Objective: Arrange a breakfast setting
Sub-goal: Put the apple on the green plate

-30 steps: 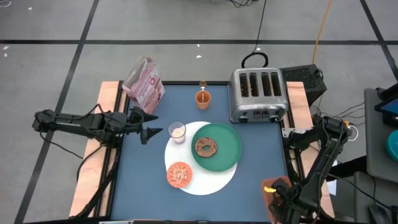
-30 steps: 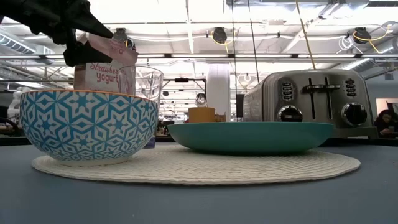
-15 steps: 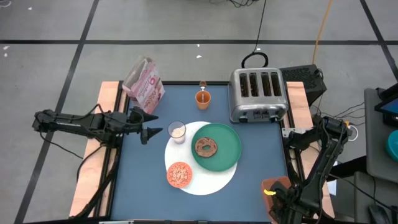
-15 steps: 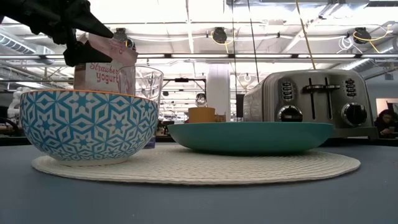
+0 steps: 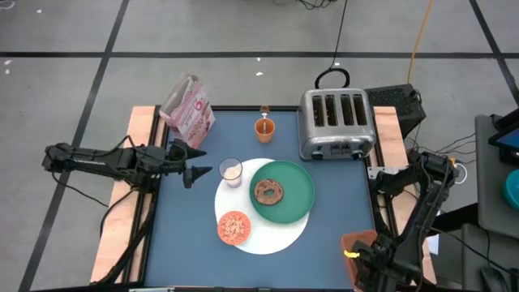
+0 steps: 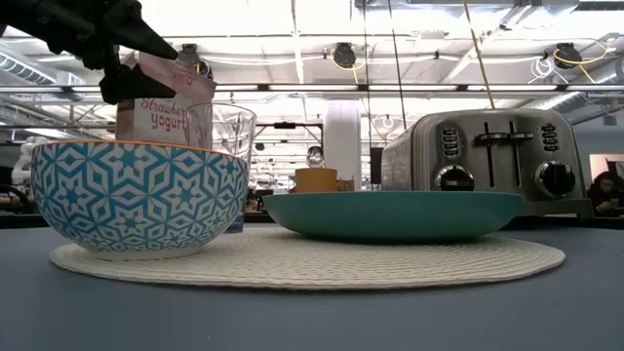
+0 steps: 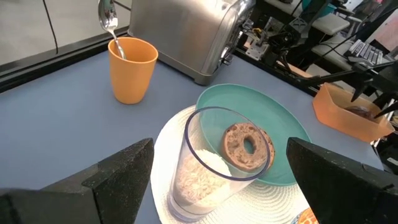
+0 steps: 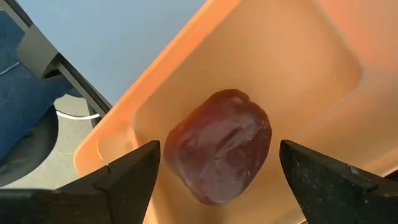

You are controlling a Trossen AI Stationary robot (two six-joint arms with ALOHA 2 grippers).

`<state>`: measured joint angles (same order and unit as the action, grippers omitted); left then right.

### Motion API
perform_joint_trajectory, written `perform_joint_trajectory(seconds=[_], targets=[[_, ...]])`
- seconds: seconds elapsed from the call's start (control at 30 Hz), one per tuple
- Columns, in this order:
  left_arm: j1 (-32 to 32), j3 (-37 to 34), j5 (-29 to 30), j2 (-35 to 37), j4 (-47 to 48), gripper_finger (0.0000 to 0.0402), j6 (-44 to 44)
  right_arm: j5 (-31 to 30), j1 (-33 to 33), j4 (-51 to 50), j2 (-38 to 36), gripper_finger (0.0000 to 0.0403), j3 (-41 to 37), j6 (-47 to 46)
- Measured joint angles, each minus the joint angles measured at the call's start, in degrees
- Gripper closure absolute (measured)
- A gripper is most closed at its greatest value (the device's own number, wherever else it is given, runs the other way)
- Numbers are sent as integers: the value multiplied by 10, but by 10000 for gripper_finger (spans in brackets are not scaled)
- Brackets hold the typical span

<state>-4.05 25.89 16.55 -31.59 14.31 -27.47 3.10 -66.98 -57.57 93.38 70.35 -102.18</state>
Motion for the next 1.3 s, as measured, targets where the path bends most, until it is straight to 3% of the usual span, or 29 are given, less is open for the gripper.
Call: perform_joint_trajectory(seconds=[0.6,0.87,1.3], targets=[[0,0,0,0,0,32,0,2,-14,40,40,78,0,-36],[0,0,0,0,0,32,0,67,-13,49,58,78,2,-29],[0,0,0,0,0,32,0,74,-14,67,59,78,1,-4]])
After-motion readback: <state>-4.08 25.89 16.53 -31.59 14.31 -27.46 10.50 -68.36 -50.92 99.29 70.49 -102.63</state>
